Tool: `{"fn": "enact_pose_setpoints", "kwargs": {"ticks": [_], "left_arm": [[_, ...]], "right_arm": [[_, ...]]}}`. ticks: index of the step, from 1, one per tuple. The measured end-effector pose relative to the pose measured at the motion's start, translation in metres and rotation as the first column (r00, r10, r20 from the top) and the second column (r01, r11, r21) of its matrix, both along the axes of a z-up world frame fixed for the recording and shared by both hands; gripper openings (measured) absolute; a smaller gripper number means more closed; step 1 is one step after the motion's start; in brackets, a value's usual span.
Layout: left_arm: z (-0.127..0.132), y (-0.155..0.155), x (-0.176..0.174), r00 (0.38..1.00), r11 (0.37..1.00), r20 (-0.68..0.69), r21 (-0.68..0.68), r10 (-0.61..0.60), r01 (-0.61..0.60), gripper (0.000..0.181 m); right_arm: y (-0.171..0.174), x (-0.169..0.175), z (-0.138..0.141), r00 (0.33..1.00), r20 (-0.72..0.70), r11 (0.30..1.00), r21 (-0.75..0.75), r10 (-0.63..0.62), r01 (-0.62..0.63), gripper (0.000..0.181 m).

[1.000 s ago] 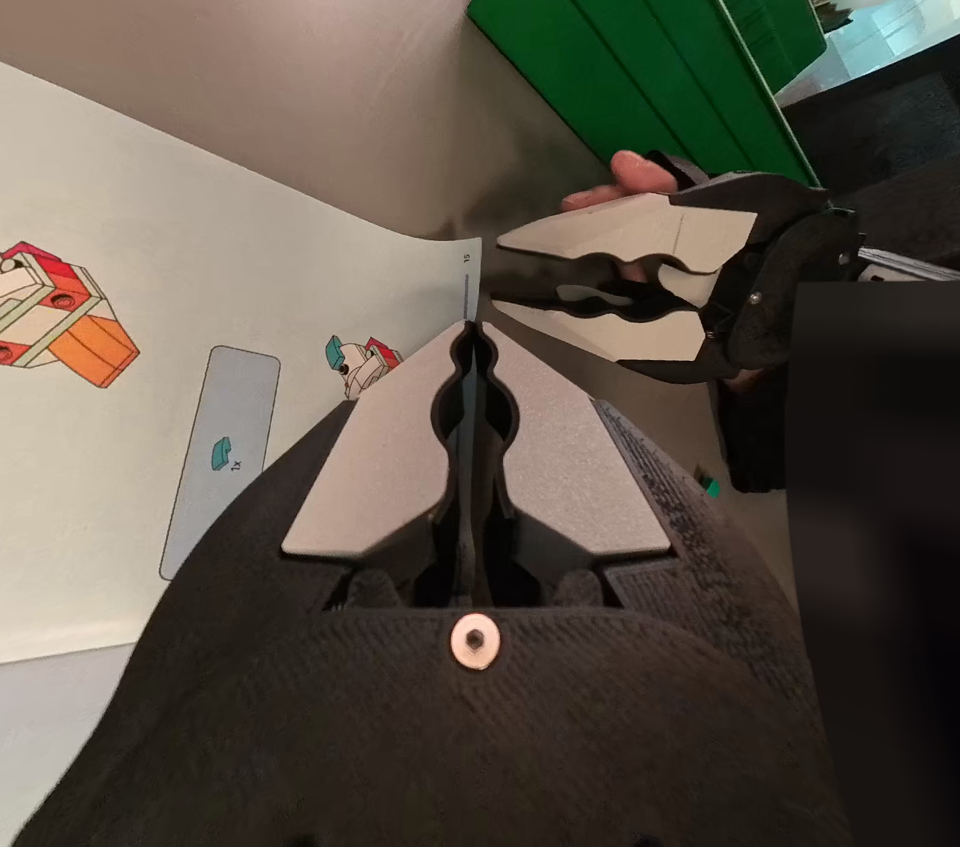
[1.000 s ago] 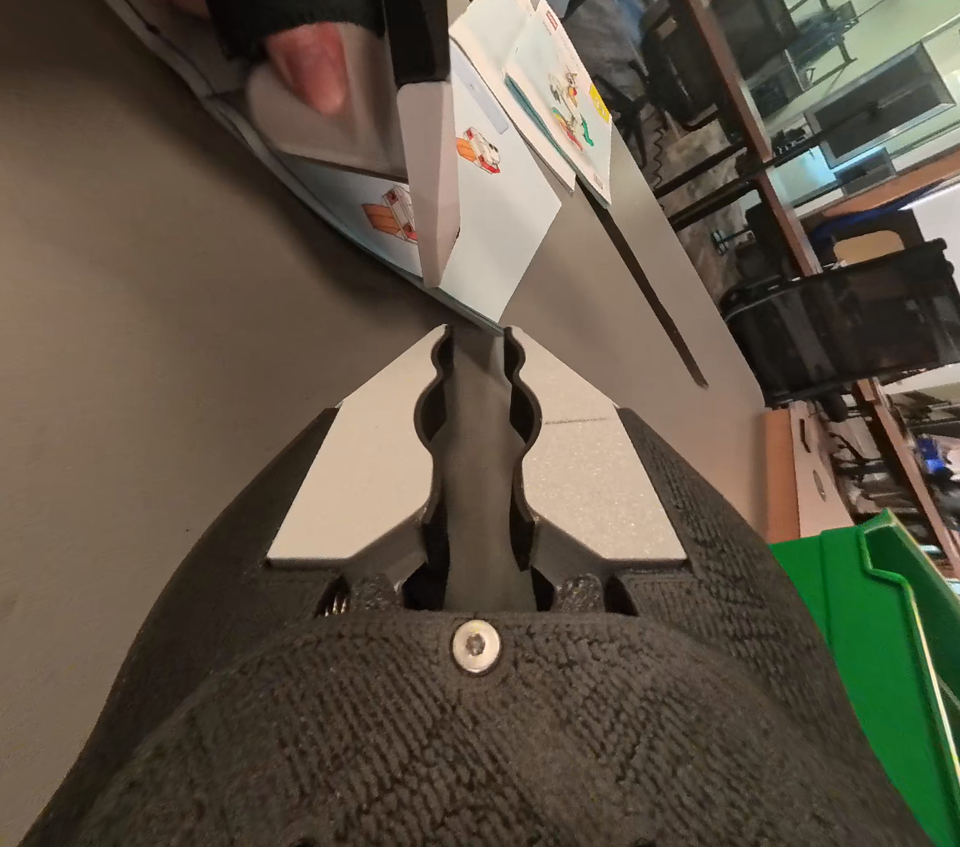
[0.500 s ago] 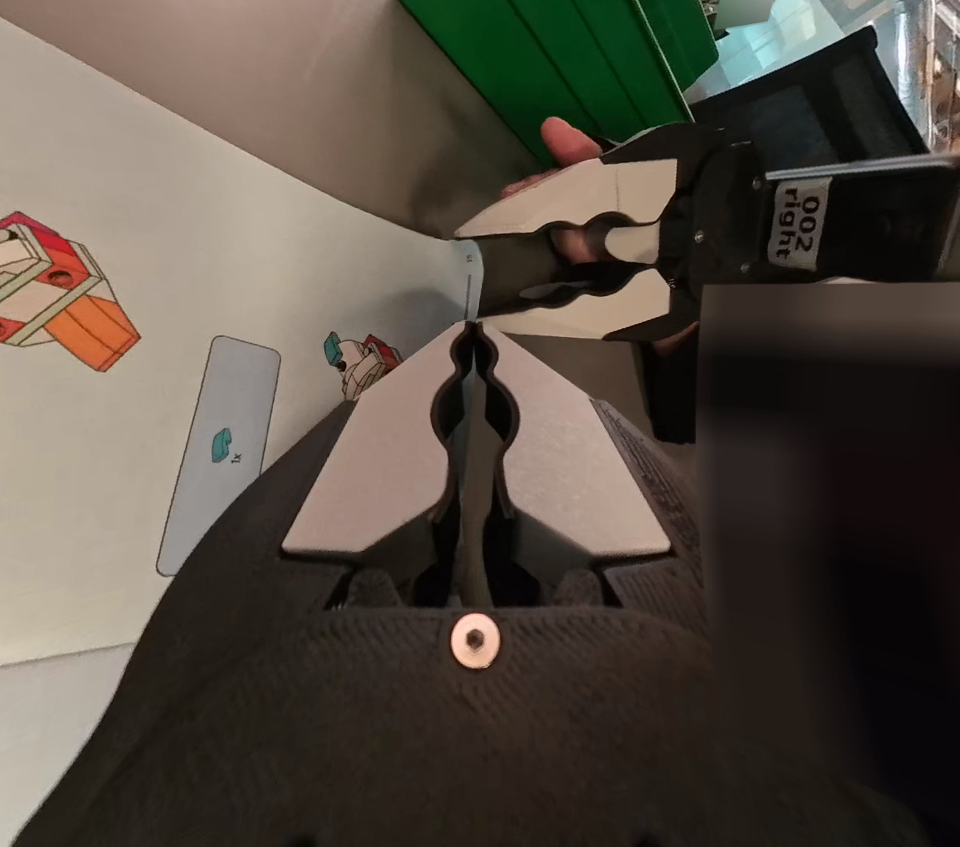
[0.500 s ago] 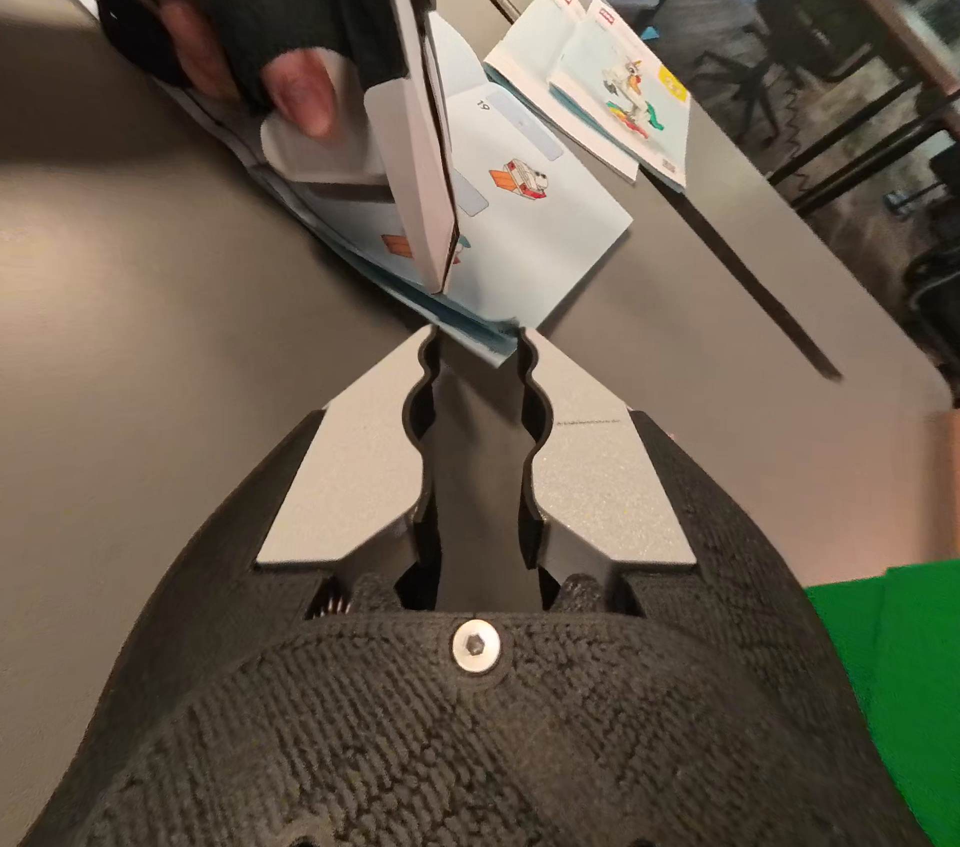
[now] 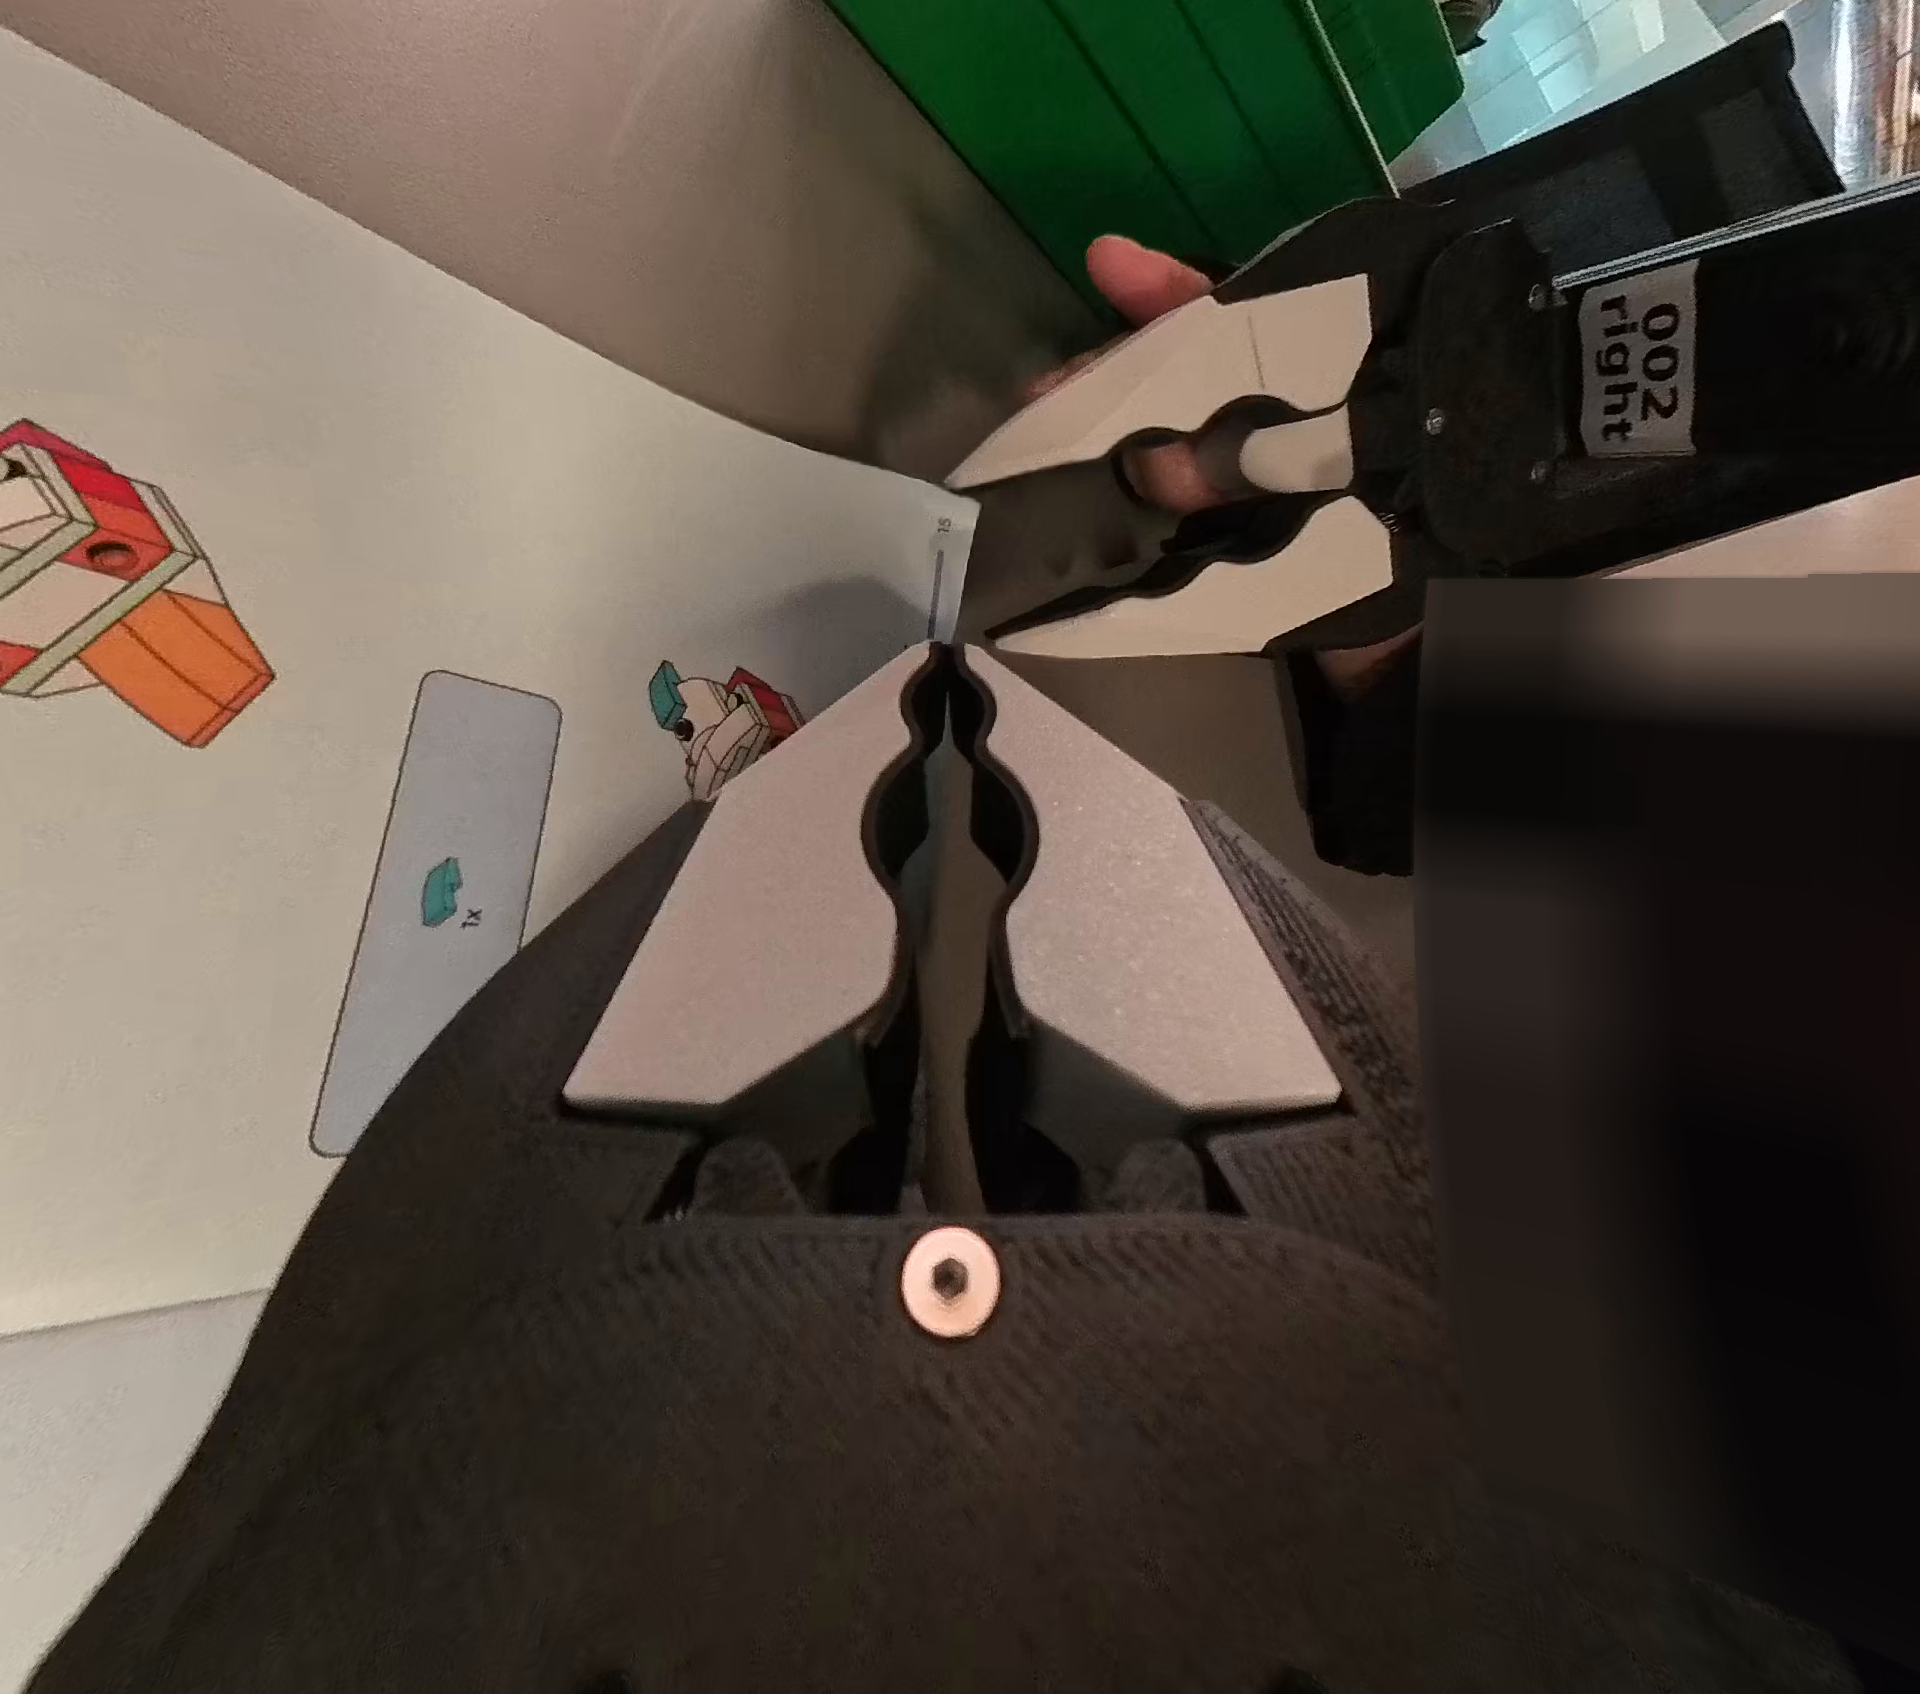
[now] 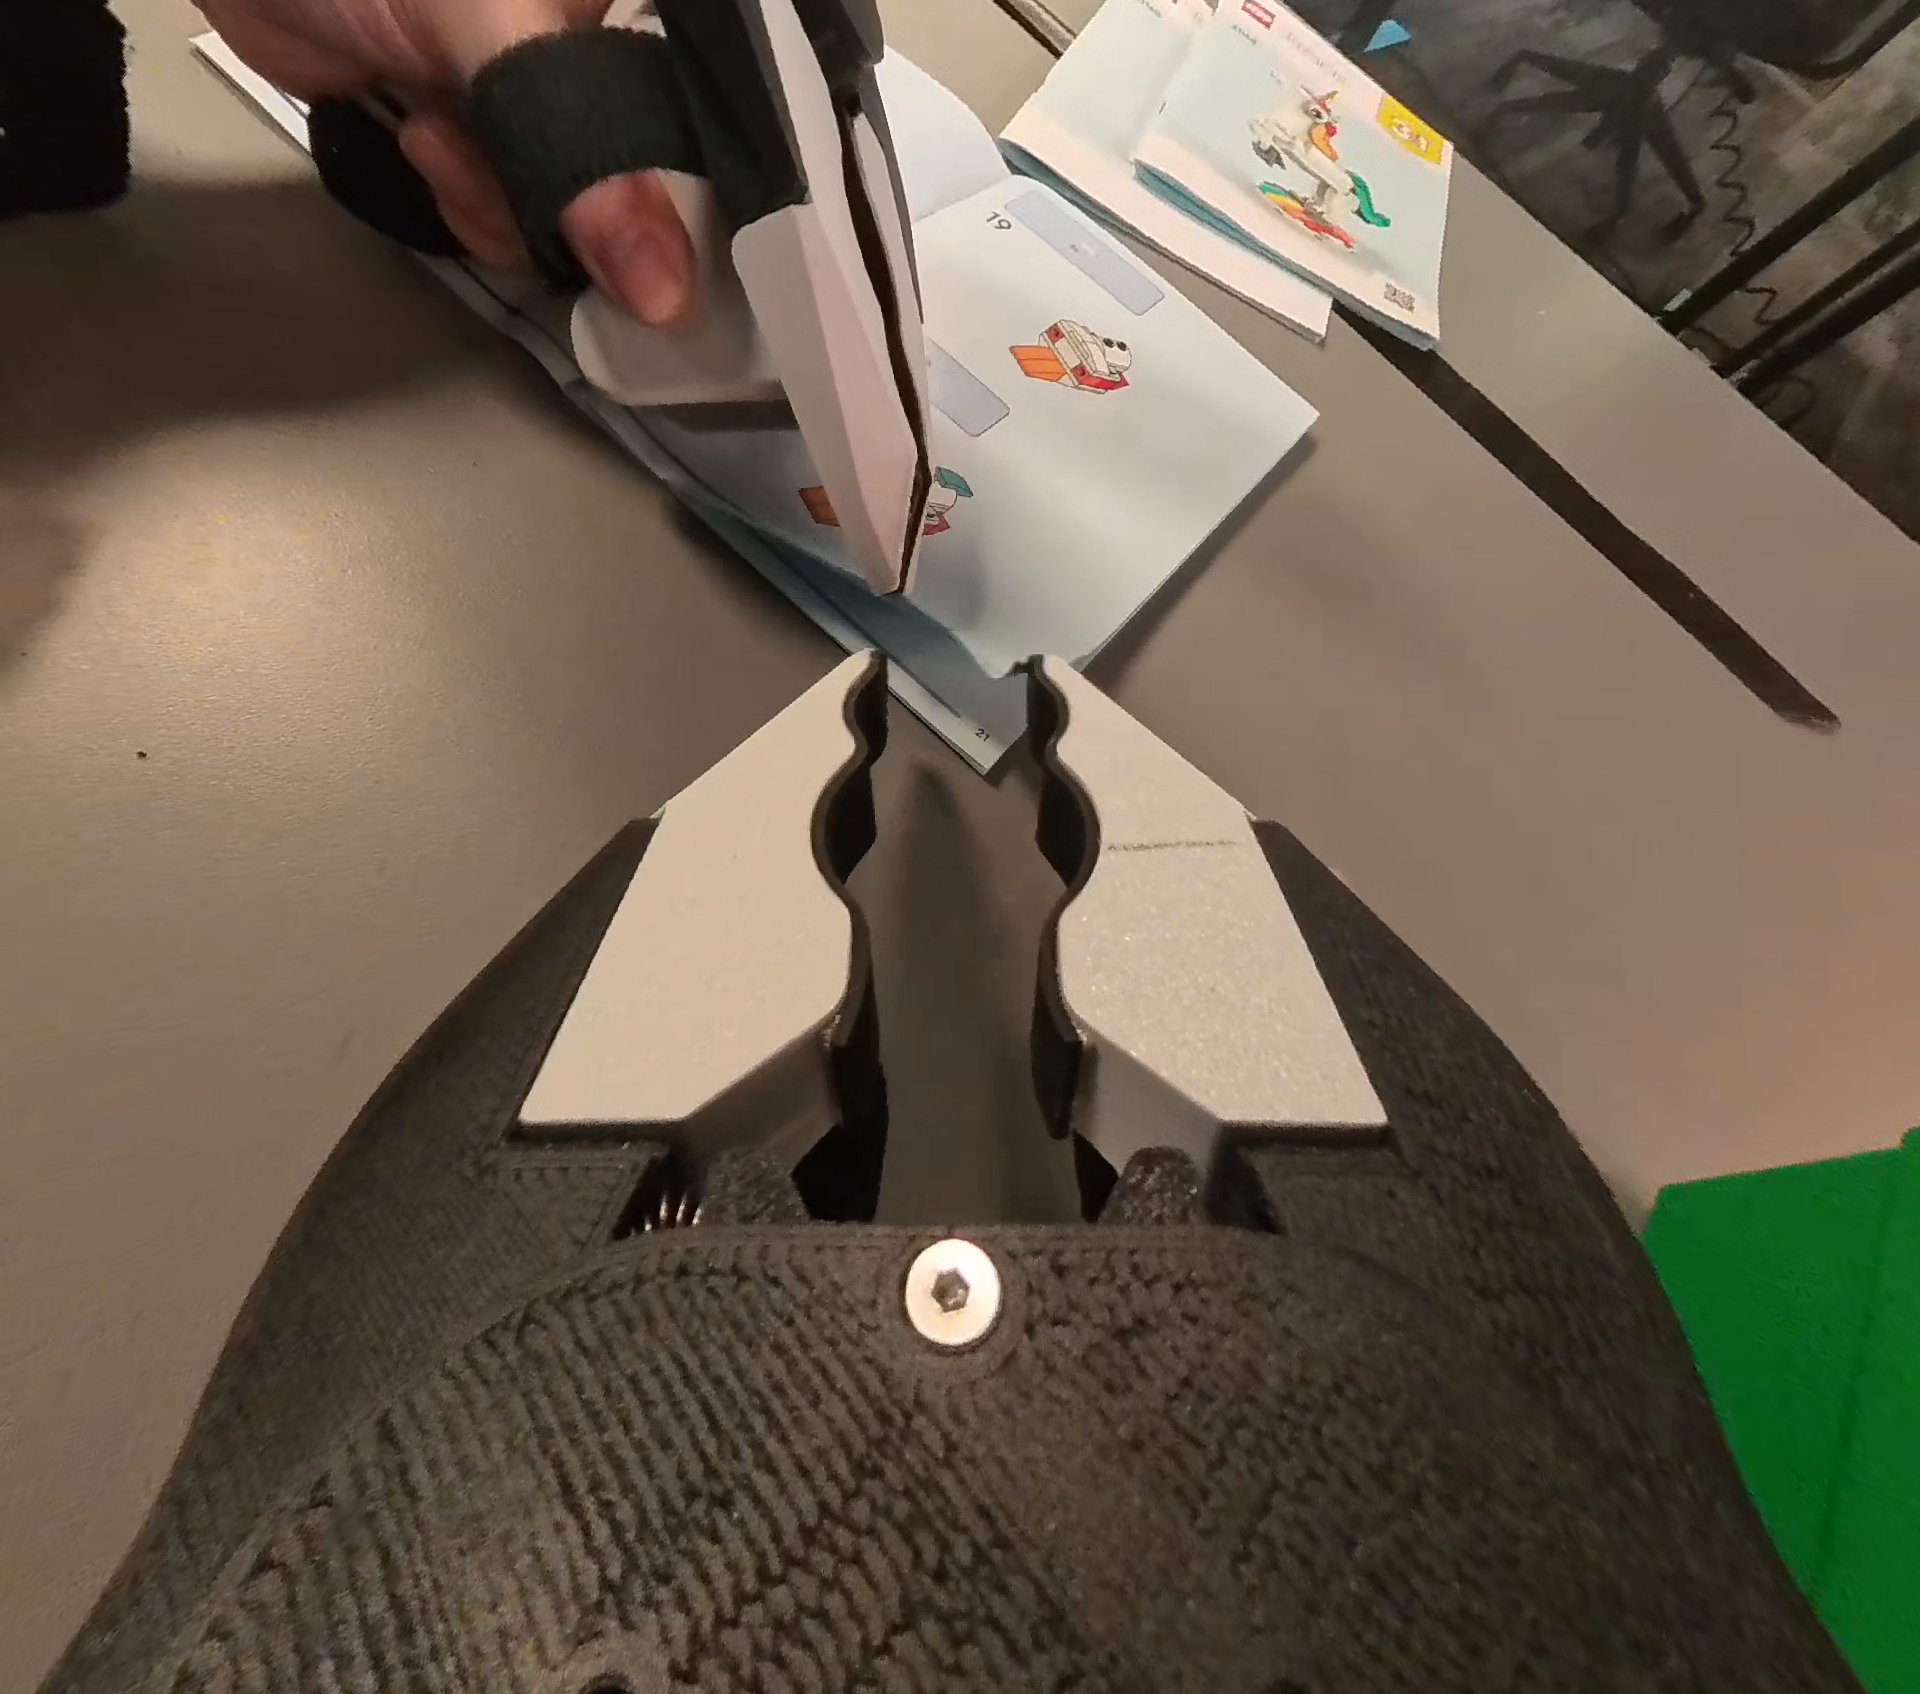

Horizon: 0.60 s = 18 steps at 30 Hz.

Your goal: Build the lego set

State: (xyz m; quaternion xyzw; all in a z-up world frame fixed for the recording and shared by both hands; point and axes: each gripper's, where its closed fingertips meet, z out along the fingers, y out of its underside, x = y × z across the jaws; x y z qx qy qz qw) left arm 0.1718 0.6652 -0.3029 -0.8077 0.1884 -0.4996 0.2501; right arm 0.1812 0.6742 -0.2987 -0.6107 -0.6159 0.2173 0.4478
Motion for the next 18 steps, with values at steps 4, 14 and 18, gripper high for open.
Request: {"fn": "enact_pose_setpoints", "kwargs": {"ticks": [4, 14, 18], "left_arm": [[0.001, 0.0, 0.0, 1.0, 1.0, 0.008, -0.005, 0.001, -0.001, 0.0], [0.002, 0.001, -0.001, 1.0, 1.0, 0.019, -0.012, 0.004, -0.004, 0.0], [0.002, 0.001, -0.001, 1.0, 1.0, 0.02, -0.013, 0.004, -0.003, 0.0]], "right_arm": [[-0.003, 0.0, -0.003, 1.0, 0.02, 1.0, -0.014, 0.018, -0.017, 0.017], [-0.006, 0.0, -0.012, 0.996, 0.083, 0.999, 0.019, 0.028, -0.03, 0.016], [-0.005, 0.0, -0.013, 0.996, 0.091, 0.999, 0.019, 0.024, -0.026, 0.02]]}}
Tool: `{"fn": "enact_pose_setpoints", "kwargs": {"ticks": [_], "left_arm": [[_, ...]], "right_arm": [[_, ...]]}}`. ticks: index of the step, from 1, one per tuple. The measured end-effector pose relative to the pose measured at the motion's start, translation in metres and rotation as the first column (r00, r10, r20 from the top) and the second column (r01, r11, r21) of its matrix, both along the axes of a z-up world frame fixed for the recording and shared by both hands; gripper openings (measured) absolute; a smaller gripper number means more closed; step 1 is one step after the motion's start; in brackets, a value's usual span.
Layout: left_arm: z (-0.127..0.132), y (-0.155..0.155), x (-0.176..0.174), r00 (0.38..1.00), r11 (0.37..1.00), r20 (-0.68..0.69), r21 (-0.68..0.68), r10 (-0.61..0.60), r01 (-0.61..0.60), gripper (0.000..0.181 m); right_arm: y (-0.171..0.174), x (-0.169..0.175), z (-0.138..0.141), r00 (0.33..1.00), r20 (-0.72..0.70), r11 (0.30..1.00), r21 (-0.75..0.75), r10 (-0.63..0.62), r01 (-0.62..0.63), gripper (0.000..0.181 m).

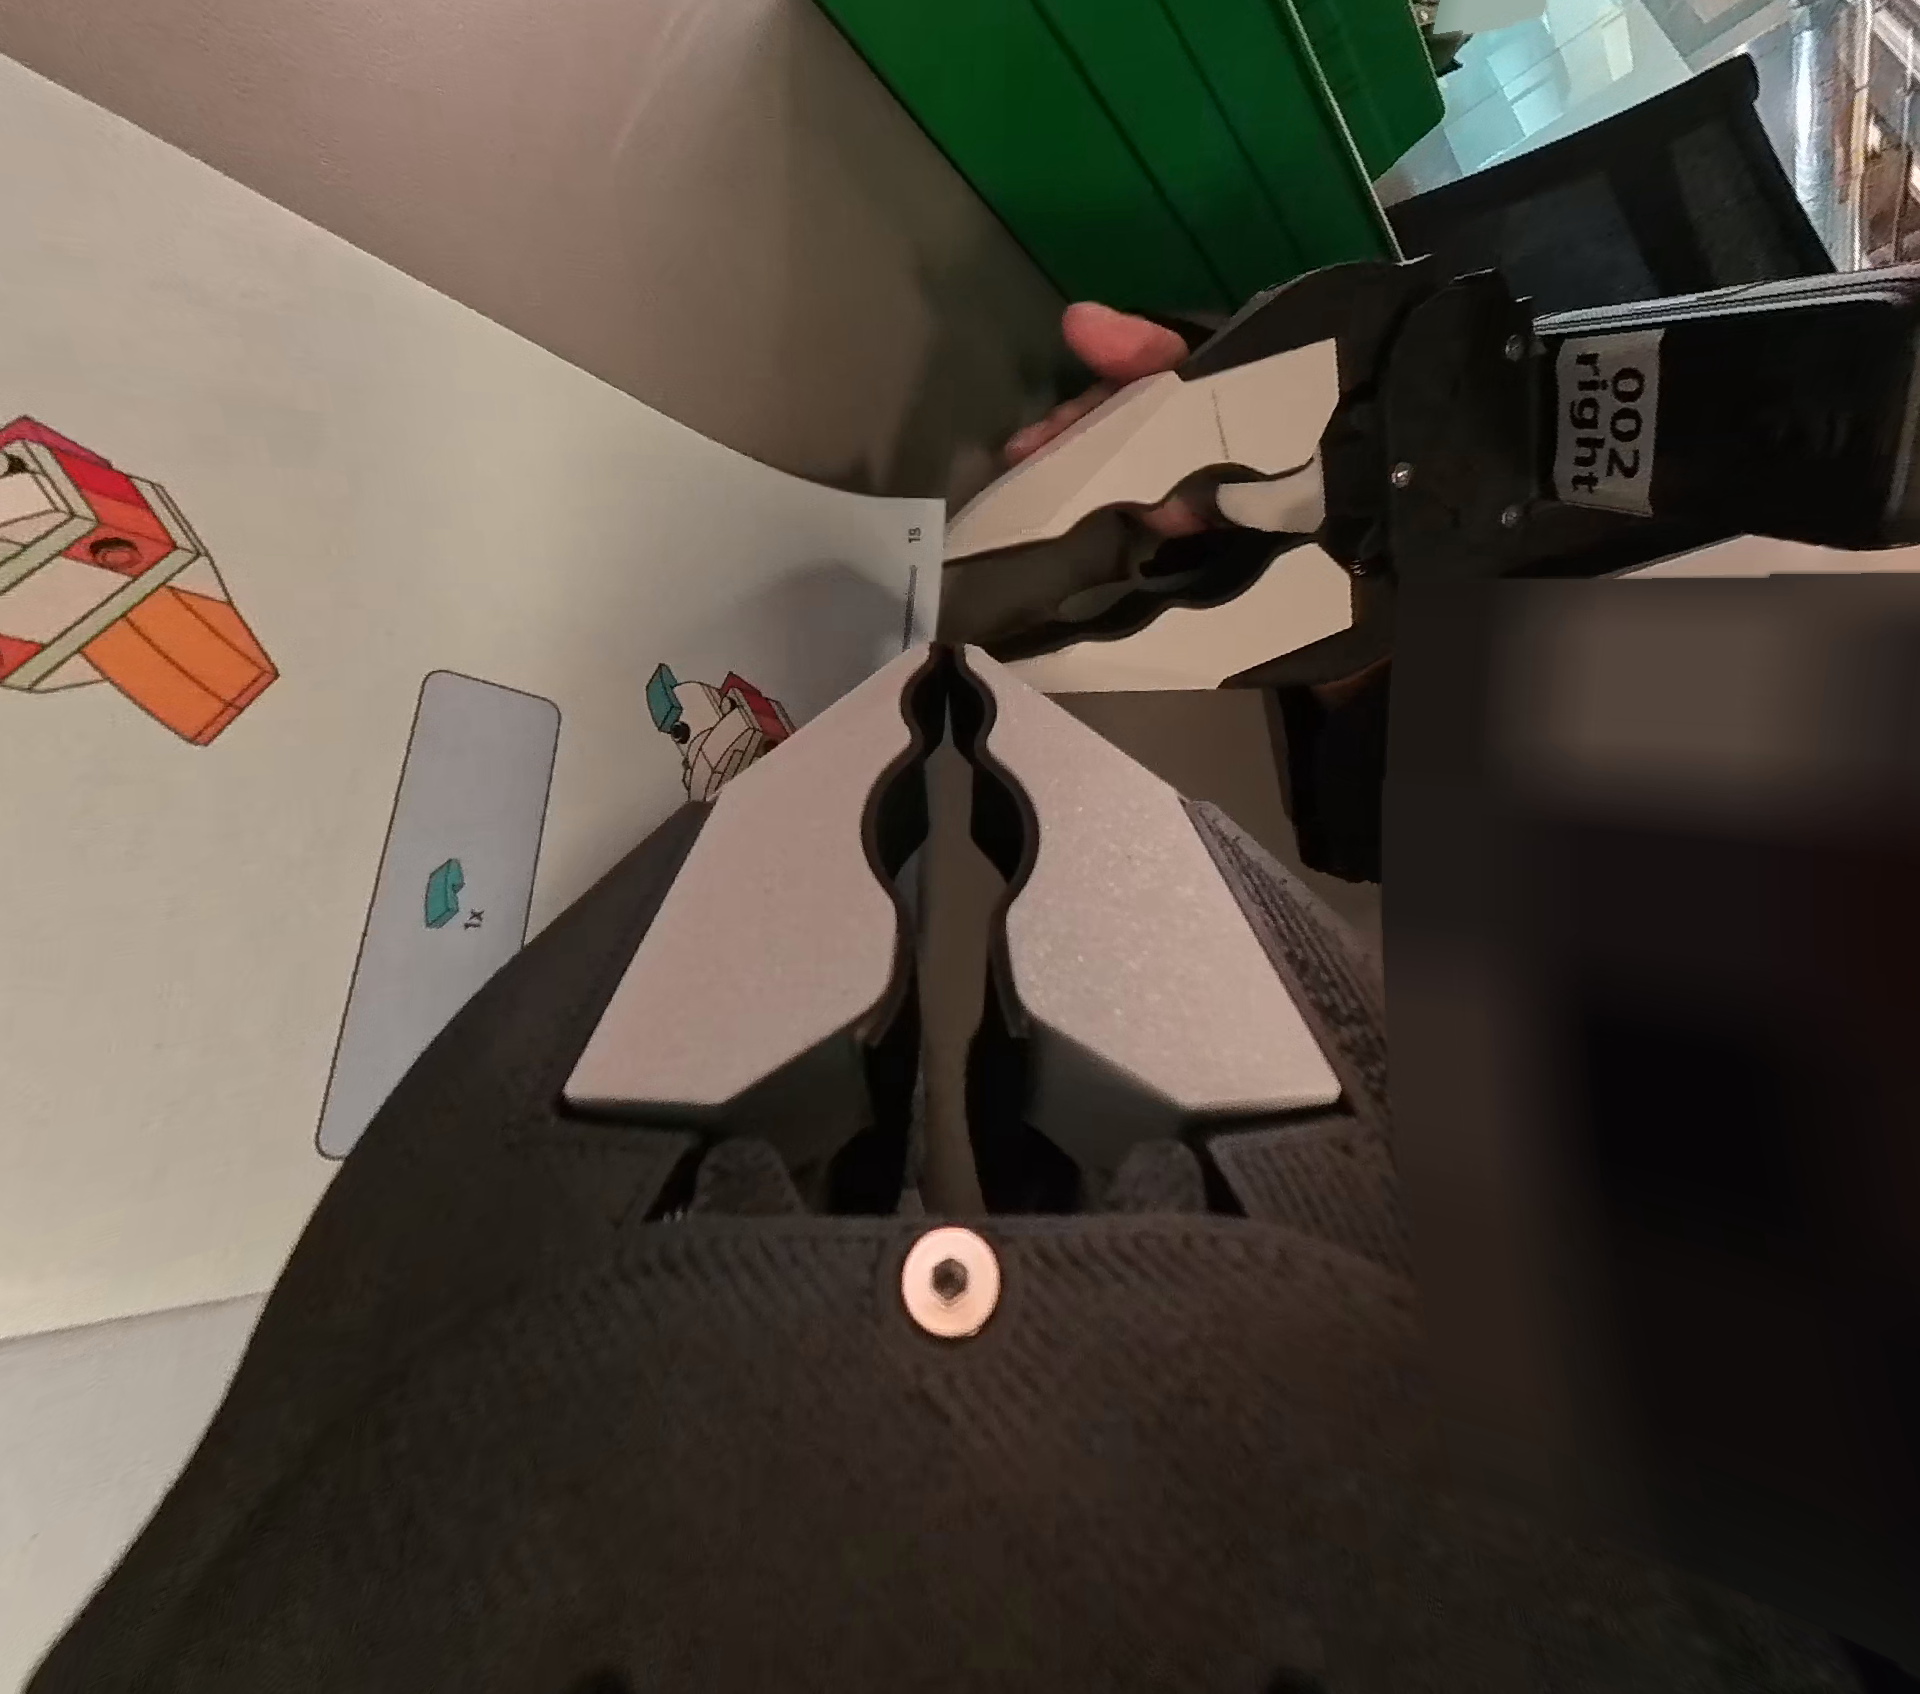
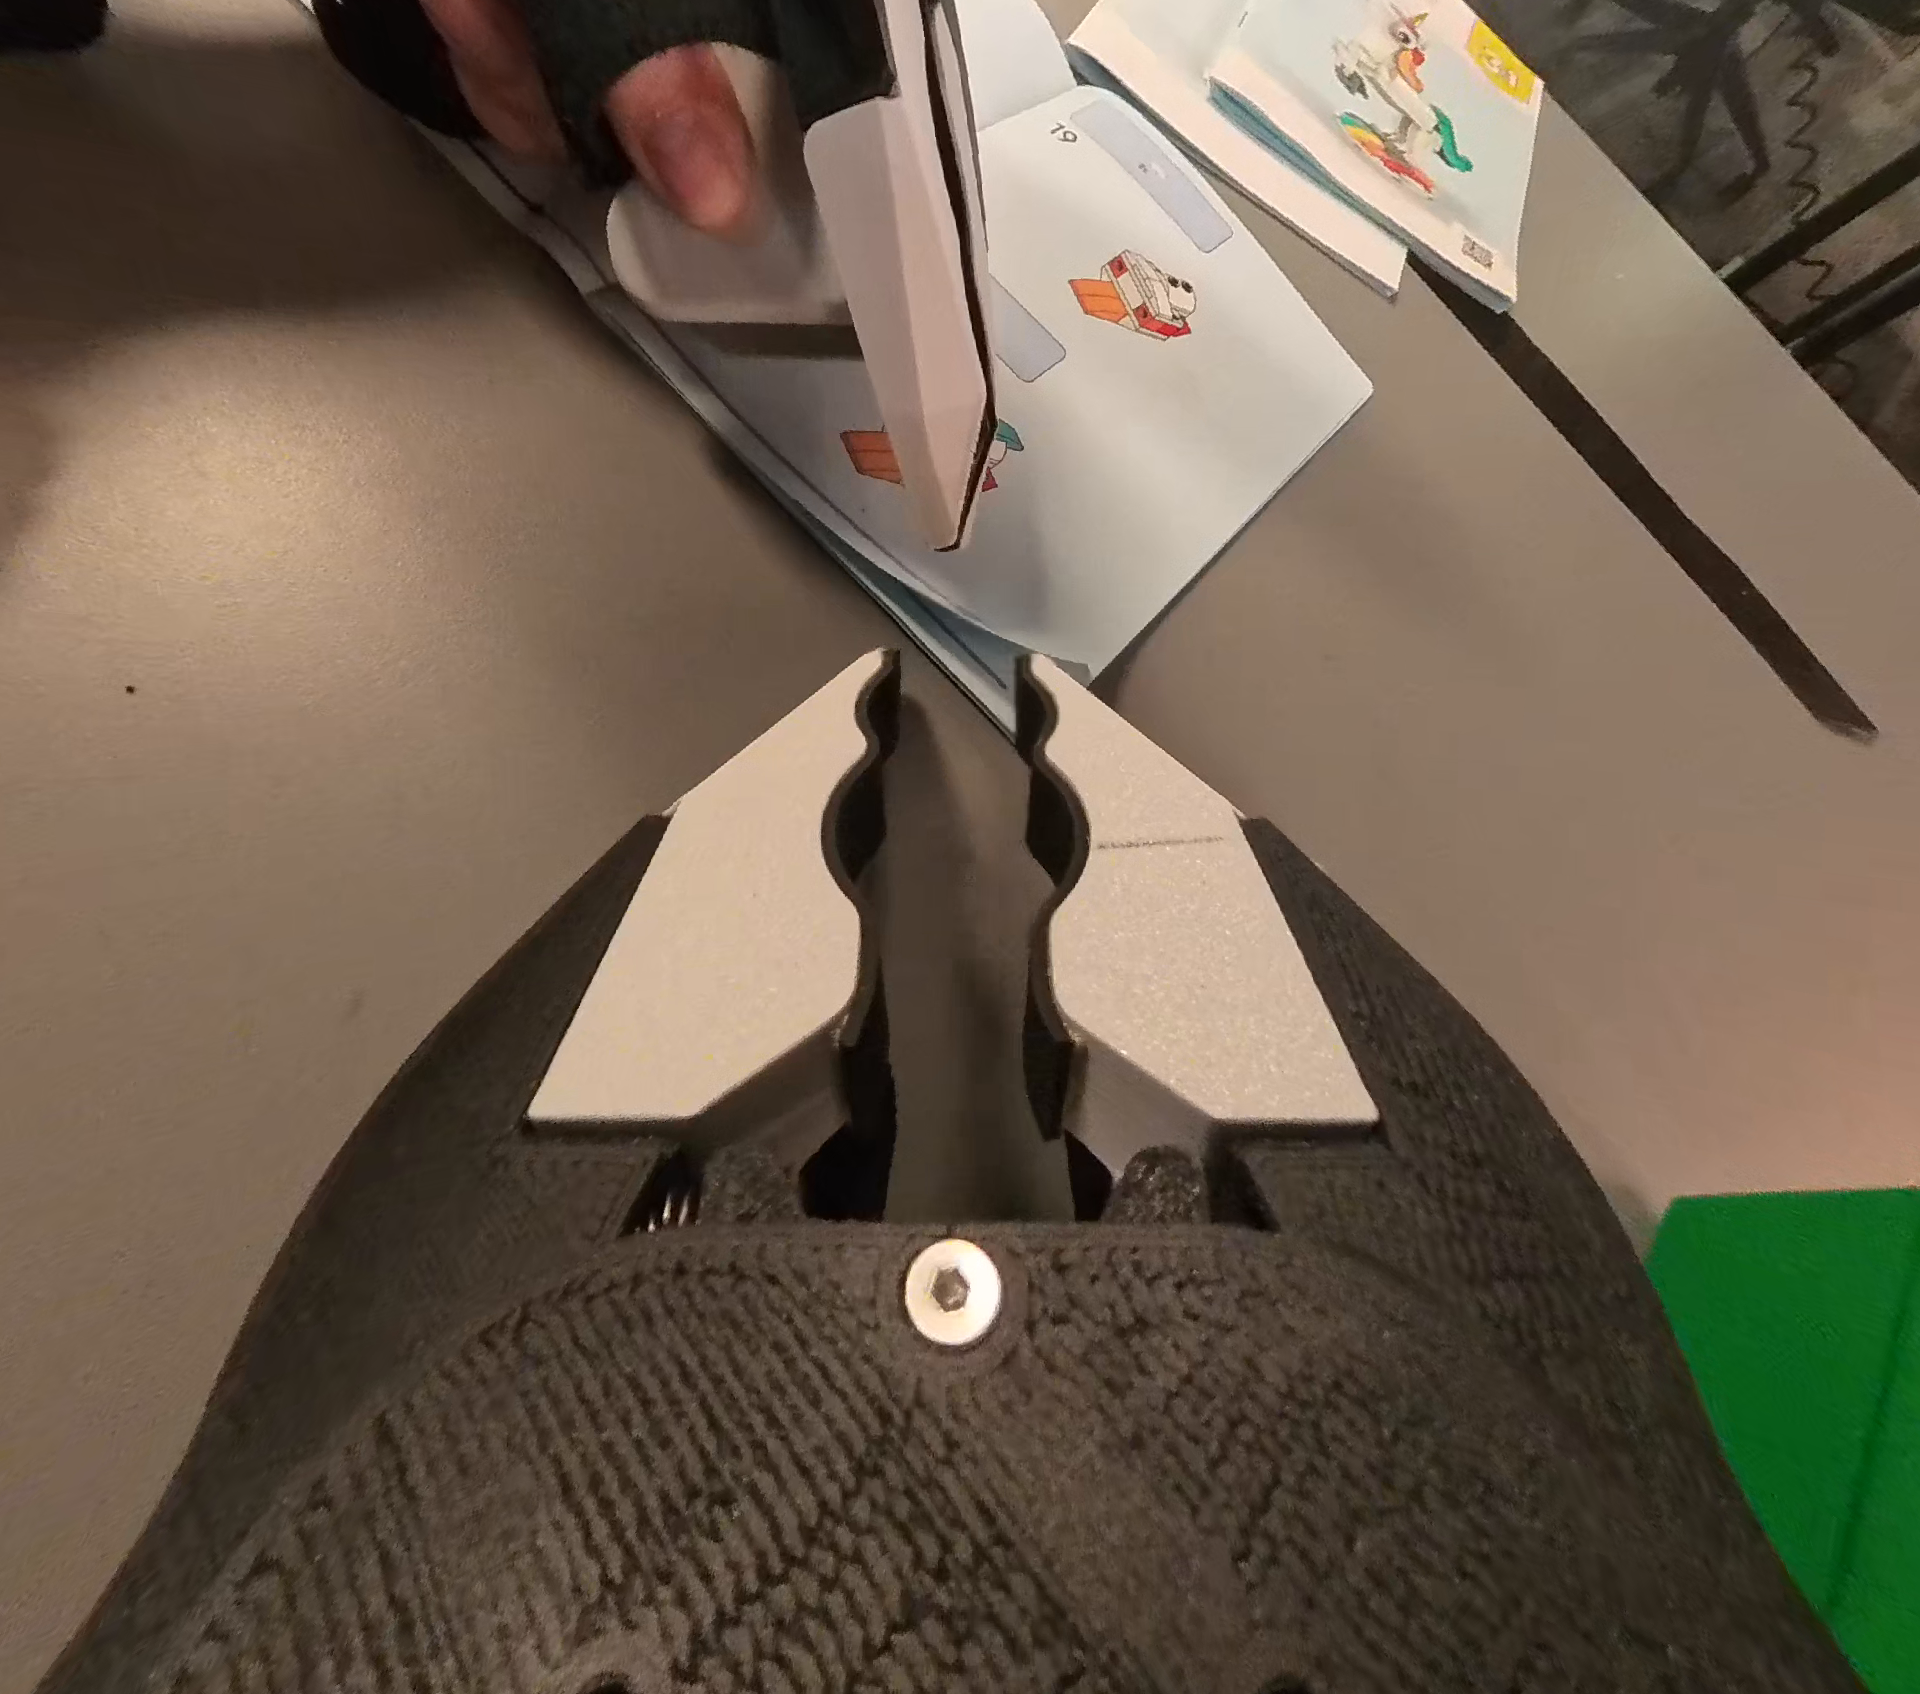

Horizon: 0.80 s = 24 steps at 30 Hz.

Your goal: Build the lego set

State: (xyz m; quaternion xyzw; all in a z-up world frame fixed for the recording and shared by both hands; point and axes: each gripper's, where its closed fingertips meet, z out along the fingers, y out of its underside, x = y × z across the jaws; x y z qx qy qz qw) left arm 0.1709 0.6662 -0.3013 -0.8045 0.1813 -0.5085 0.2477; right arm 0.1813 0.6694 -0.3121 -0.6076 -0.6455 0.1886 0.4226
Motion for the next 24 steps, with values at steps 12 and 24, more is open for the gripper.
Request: {"fn": "enact_pose_setpoints", "kwargs": {"ticks": [12, 24], "left_arm": [[0.002, 0.002, -0.001, 1.0, 1.0, 0.013, 0.006, 0.015, -0.015, 0.0], [0.032, 0.005, -0.023, 0.979, 0.977, 0.101, 0.095, 0.179, -0.189, 0.0]], "right_arm": [[-0.002, -0.015, 0.008, 0.989, -0.087, 0.95, -0.301, -0.116, 0.085, 0.021], [-0.004, -0.027, 0.025, 0.939, -0.235, 0.819, -0.569, -0.25, 0.076, 0.042]]}}
